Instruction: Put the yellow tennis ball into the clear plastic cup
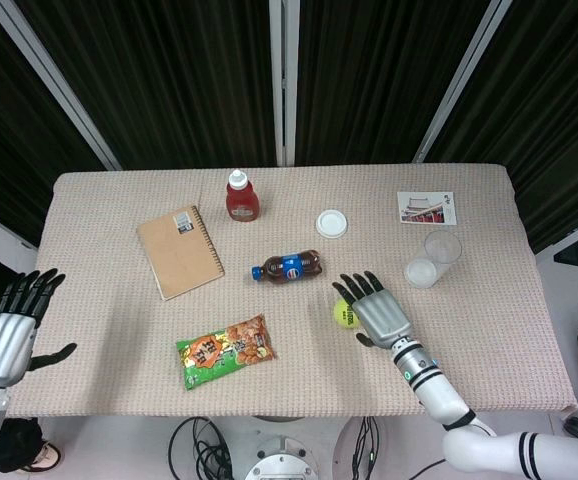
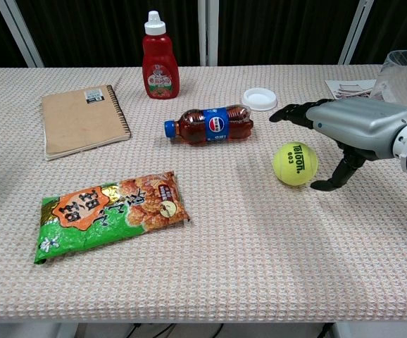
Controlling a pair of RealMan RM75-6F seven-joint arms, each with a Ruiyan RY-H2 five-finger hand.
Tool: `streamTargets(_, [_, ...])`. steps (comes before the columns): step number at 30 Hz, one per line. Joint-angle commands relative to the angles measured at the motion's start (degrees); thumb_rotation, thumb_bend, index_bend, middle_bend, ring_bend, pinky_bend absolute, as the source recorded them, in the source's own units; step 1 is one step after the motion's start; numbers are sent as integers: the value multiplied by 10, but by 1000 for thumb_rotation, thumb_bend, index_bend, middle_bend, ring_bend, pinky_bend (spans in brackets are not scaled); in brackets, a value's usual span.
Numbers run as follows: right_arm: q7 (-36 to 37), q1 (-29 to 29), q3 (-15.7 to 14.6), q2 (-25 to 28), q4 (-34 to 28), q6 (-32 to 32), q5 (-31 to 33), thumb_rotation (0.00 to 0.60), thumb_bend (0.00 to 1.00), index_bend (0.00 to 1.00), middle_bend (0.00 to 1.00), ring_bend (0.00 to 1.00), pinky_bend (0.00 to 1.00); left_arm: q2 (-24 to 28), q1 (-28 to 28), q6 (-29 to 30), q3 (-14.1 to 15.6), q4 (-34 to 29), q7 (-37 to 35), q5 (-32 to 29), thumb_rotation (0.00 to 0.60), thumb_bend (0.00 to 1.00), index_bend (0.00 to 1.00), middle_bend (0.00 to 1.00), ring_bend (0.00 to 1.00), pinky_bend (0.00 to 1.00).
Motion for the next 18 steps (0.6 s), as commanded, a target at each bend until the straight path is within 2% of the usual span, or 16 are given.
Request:
streamTargets(1, [-5, 12, -4, -9, 9, -2, 17, 600, 176, 0, 3, 0, 117, 0, 1, 1, 0, 2, -3, 0, 600, 96, 74, 33, 0, 3])
streamTargets(6, [-7, 26, -13, -21, 22, -1, 34, 600, 177, 0, 50, 2, 204, 1, 2, 2, 2, 4, -7, 1, 600, 96, 74, 33, 0, 2])
streamTargets(10, [-9, 35, -18, -28, 30, 2, 48, 600, 192, 53, 119, 99, 315, 3, 2, 3, 1, 4, -10, 1, 600, 96, 74, 33, 0, 2])
streamTargets(13, [-11, 41, -23, -34, 38, 8, 49, 600, 216, 155, 185, 173, 387, 3, 2, 3, 1, 5, -12, 1, 600, 96, 74, 33, 0, 2])
streamTargets(18, [-4, 44, -27, -42, 53, 29, 30, 600, 294, 392, 334, 338, 539, 3, 2, -2, 1, 9, -23, -5, 600, 96, 74, 33, 0, 2])
